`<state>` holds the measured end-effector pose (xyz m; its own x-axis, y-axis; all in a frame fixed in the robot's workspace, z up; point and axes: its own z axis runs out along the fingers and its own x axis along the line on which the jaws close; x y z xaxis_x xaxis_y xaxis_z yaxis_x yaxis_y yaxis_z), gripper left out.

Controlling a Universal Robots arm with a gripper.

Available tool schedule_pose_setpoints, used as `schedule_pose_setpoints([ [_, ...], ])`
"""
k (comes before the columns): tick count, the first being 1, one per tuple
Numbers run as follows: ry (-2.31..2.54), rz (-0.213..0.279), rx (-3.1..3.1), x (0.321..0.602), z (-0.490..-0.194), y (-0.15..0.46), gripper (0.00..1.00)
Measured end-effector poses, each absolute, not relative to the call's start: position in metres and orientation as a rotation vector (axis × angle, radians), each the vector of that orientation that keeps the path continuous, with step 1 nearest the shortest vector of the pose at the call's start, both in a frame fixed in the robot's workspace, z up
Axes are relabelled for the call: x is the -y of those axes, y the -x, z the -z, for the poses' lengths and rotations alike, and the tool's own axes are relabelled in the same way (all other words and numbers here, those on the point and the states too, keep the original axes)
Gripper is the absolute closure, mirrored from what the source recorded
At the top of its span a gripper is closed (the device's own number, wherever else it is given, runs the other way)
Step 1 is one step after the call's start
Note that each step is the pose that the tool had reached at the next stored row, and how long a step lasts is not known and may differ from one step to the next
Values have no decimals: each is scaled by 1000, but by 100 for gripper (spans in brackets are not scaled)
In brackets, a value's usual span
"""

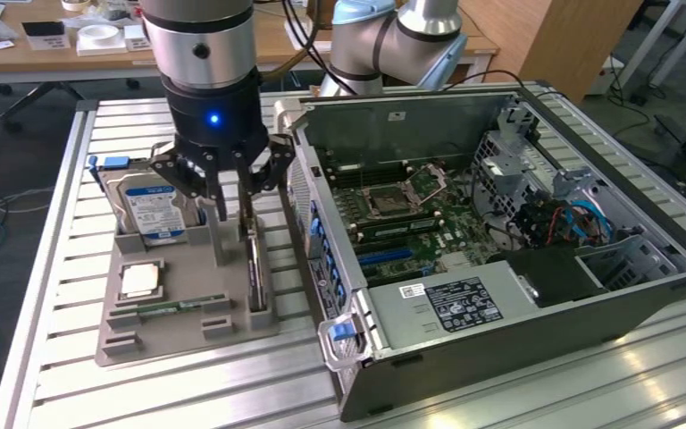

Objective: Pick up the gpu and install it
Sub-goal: 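Pick up the gpu and move the gpu toward the slot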

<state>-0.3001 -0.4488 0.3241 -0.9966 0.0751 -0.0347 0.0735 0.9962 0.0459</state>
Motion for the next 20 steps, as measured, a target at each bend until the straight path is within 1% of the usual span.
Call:
schedule_pose_setpoints([
  [20,-115,-65,-3102,449,-300,295,64],
])
